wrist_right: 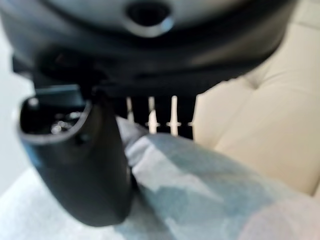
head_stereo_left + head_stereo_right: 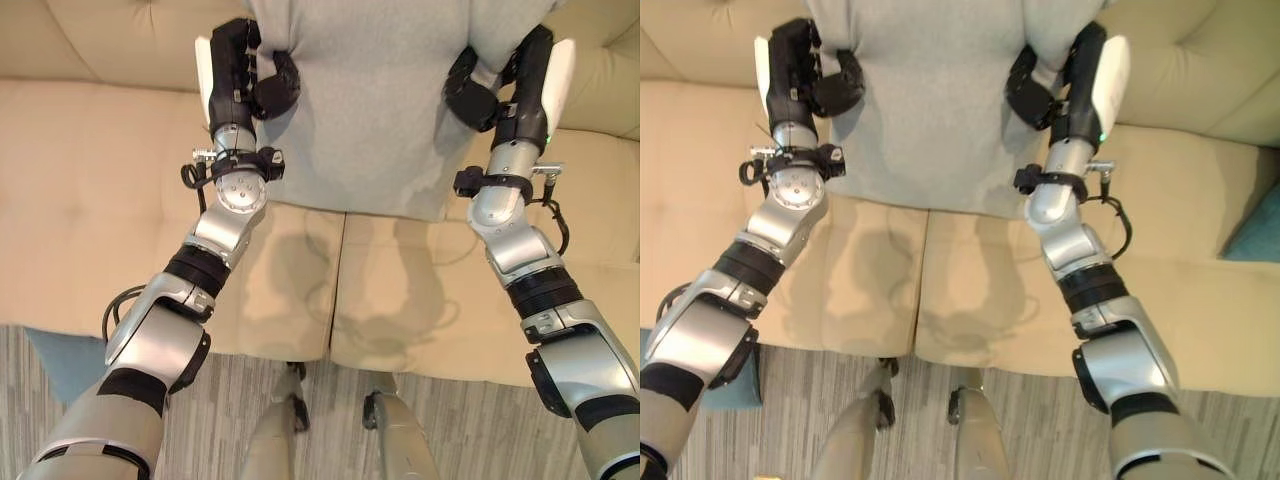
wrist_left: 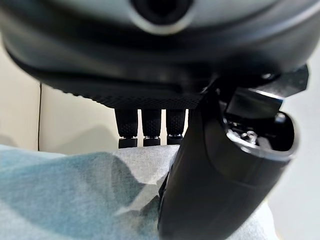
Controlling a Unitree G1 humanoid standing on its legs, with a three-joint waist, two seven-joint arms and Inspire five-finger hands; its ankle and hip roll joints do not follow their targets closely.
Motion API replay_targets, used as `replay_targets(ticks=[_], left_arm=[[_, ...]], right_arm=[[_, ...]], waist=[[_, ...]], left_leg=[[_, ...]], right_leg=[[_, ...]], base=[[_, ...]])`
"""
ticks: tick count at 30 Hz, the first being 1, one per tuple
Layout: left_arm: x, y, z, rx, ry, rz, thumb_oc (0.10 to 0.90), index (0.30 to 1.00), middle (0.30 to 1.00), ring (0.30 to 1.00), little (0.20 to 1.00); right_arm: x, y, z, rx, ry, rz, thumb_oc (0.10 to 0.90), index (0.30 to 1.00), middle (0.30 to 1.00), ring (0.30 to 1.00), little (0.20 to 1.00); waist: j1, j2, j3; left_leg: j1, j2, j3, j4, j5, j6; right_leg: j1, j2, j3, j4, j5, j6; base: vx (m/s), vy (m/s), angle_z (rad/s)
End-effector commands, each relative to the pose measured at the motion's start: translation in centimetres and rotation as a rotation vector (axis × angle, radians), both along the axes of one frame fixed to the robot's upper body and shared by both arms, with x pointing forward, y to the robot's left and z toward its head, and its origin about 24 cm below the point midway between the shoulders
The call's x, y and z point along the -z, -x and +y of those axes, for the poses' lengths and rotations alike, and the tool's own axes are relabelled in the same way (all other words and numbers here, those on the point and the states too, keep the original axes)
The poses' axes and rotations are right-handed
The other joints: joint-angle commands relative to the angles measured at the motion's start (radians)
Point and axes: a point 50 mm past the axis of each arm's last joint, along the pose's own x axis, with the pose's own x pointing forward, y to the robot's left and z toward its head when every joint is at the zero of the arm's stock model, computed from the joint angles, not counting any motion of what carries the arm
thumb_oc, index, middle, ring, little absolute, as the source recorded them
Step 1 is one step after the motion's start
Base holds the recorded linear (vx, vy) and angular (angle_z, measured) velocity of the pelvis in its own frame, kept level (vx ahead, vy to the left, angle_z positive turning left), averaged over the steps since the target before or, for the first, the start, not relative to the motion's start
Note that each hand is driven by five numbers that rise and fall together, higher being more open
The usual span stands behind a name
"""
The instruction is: Pick up all the scattered cushions and arrange them neatly on the sofa.
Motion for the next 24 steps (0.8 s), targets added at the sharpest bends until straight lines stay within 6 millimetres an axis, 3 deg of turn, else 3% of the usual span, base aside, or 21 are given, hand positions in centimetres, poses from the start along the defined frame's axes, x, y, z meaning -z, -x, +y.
replay_targets(ticks=[1, 18, 19, 21, 24], left_arm=[[-9.3, 4.8, -7.7, 0.278, -0.132, -0.472, 0.4, 0.3, 0.3, 0.3, 0.3], [-9.5, 4.6, -7.6, 0.272, -0.132, -0.466, 0.4, 0.3, 0.3, 0.3, 0.3], [-9.3, 4.2, -7.3, 0.264, -0.128, -0.444, 0.8, 0.9, 0.9, 0.9, 0.9], [-9.1, 4.0, -7.0, 0.251, -0.136, -0.428, 0.8, 0.9, 0.9, 0.9, 0.9], [-8.7, 3.5, -6.0, 0.22, -0.154, -0.403, 0.8, 0.9, 0.9, 0.9, 0.9]], right_arm=[[-9.2, 3.6, 5.0, -0.182, 0.097, -0.445, 0.4, 0.3, 0.3, 0.3, 0.3], [-9.7, 3.4, 4.8, -0.134, 0.144, -0.443, 0.4, 0.3, 0.3, 0.3, 0.3], [-9.4, 2.8, 4.4, -0.122, 0.154, -0.4, 0.631, 0.646, 0.646, 0.646, 0.646], [-9.1, 2.4, 4.1, -0.107, 0.163, -0.37, 0.8, 0.9, 0.9, 0.9, 0.9], [-8.6, 1.8, 3.1, -0.077, 0.183, -0.309, 0.8, 0.9, 0.9, 0.9, 0.9]], waist=[[-0.025, 0.02, -0.106], [-0.027, 0.018, -0.112], [-0.026, 0.016, -0.111], [-0.026, 0.016, -0.111], [-0.023, 0.015, -0.108]], left_leg=[[0.069, -0.015, -0.031, 0.006, -0.182, -0.072], [0.04, -0.01, -0.032, 0.006, -0.174, -0.076], [0.037, -0.008, -0.031, 0.006, -0.173, -0.076], [0.036, -0.008, -0.031, 0.006, -0.172, -0.076], [0.038, -0.007, -0.033, 0.006, -0.17, -0.077]], right_leg=[[-0.026, -0.009, -0.021, 0.002, -0.048, 0.117], [-0.055, -0.009, -0.023, 0.002, -0.044, 0.118], [-0.058, -0.008, -0.024, 0.002, -0.042, 0.119], [-0.058, -0.008, -0.026, 0.002, -0.041, 0.119], [-0.055, -0.006, -0.028, 0.002, -0.041, 0.119]], base=[[-0.01, -0.016, -0.45], [0.0, -0.008, 0.01], [0.0, 0.0, 0.0], [0.0, 0.0, 0.0], [0.0, 0.0, 0.0]])
